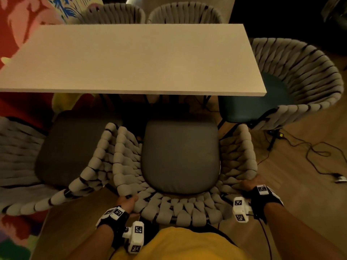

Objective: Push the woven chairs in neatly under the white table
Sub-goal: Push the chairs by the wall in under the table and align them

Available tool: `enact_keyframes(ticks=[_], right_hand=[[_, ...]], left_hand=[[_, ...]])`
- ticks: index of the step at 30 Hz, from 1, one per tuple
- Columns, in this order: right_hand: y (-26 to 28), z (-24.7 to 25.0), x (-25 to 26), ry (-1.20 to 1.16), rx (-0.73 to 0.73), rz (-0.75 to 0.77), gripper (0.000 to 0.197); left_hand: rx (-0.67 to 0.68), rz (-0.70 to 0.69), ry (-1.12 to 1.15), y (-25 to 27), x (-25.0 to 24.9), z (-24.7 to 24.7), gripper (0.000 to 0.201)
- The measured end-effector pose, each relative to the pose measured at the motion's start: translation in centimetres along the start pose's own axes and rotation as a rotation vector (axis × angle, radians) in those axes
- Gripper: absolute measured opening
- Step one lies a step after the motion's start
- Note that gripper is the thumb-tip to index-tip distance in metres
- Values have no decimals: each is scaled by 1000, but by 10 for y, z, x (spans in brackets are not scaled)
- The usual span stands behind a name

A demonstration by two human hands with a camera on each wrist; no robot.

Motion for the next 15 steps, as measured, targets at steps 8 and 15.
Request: enact_keyframes(ticks=[8,15], right_hand=[[-9,-21,-22,139,-198,62,33],[18,-28,-21,49,-131,-24,45]], left_hand=[[-119,-44,-30,2,-5,-1,57],[-269,-143,-204,1,-16,-1,83]])
Point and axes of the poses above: each hand's wrist, its own y-axis away from the middle knuckle, its own z-axis out of the back of the hand, x = y × z, the point moved 1 cm from there along -y, towards the middle knuckle, and after that the axes turned 6 degrees about y, right-handed, at the moved point
